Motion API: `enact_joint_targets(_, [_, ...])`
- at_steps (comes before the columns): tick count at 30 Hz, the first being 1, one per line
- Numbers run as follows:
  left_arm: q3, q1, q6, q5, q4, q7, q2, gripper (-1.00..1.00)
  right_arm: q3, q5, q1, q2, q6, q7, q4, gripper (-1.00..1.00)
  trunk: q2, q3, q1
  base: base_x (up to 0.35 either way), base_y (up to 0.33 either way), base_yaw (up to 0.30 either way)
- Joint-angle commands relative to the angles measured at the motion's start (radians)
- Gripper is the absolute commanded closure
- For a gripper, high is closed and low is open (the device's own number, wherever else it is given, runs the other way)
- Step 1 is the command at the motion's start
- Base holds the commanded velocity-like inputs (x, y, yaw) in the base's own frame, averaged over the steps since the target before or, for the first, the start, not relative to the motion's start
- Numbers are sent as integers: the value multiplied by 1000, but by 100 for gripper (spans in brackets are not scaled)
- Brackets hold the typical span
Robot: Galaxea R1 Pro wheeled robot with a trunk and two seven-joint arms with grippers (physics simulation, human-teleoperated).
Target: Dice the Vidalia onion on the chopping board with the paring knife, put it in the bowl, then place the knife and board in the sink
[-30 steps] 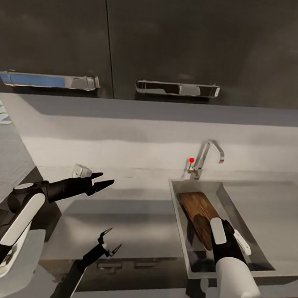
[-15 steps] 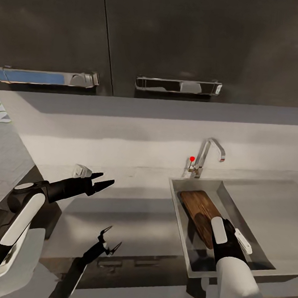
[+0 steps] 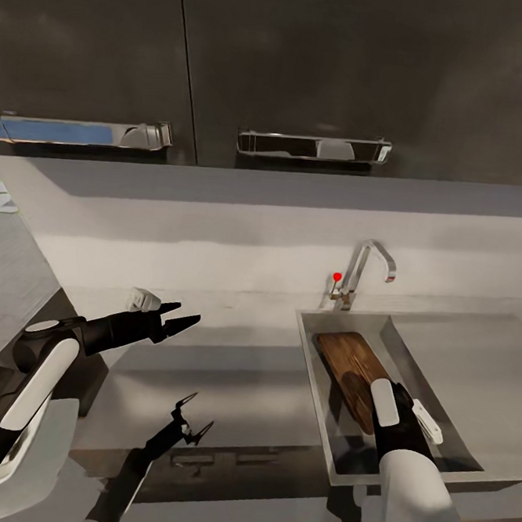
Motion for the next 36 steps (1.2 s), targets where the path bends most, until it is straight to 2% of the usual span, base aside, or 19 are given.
enact_joint_targets(1, [0,-1,7,7,-1,2,1,-100,-4,-4,0,0,10,-3,40,100,-1,-2,1,0,0,0])
enact_joint_targets(13, [0,-1,7,7,-1,2,1,-100,-30,-4,0,0,10,-2,40,100,-1,-2,1,0,0,0])
enact_joint_targets(25, [-2,-1,7,7,-1,2,0,-100,-32,-4,0,0,10,-3,40,100,-1,-15,1,0,0,0])
enact_joint_targets(36, [-2,-1,7,7,-1,2,-1,-100,-32,-4,0,0,10,-3,40,100,-1,-16,1,0,0,0])
